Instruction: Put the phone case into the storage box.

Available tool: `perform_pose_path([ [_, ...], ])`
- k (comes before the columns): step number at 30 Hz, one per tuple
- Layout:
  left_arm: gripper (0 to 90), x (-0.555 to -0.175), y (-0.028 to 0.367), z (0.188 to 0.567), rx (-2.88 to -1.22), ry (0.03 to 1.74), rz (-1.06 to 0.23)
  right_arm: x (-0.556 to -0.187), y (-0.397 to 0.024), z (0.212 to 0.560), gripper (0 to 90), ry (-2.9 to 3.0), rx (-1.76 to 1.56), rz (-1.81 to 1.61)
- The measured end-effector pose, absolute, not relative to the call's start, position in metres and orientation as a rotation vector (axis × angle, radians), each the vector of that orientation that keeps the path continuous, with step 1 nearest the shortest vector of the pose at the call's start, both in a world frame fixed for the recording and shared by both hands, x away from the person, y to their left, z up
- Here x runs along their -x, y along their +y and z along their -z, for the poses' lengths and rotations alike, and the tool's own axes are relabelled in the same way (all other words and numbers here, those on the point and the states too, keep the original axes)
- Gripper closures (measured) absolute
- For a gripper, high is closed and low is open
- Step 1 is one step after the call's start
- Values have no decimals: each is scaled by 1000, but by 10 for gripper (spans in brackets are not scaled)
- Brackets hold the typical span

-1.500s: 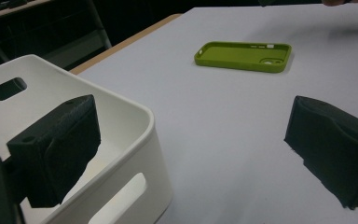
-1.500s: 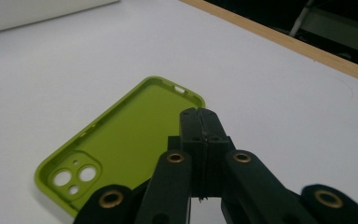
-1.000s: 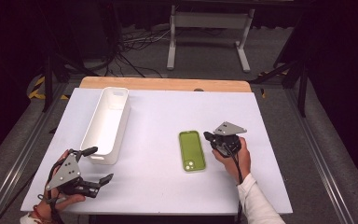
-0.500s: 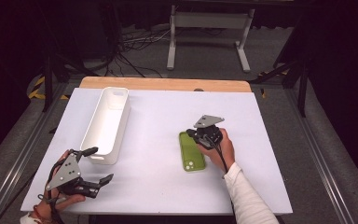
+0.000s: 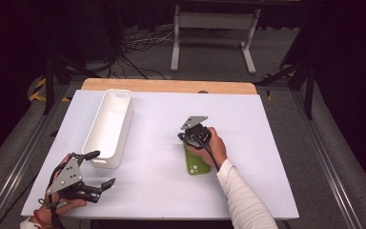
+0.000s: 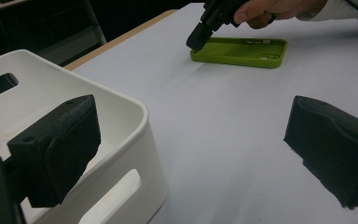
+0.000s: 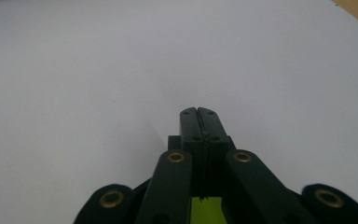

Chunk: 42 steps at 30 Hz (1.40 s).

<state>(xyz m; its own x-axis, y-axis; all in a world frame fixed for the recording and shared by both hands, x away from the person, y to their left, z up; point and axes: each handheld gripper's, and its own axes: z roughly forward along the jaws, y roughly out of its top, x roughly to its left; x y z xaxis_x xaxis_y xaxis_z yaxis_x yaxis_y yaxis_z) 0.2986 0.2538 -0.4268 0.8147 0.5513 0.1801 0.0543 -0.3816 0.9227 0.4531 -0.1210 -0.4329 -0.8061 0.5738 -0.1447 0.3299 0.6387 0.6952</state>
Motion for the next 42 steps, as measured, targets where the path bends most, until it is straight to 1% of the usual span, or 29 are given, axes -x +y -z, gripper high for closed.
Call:
perform_pose_path([
  [11,42,-299,253,428,-1918,453,-562,-463,-115,444,900,2555,-719,-894],
  [16,42,-299,253,428,-1918,453,-556,-467,-120,446,900,2550,-733,-847],
  [28,42,-300,250,429,-1932,443,-552,-472,-153,444,900,2489,-905,-832],
  [35,42,-300,247,429,-1938,437,-542,-470,-173,443,900,2472,-946,-826],
  [42,42,-300,244,430,-1941,437,-539,-464,-201,443,900,2442,-1014,-830],
])
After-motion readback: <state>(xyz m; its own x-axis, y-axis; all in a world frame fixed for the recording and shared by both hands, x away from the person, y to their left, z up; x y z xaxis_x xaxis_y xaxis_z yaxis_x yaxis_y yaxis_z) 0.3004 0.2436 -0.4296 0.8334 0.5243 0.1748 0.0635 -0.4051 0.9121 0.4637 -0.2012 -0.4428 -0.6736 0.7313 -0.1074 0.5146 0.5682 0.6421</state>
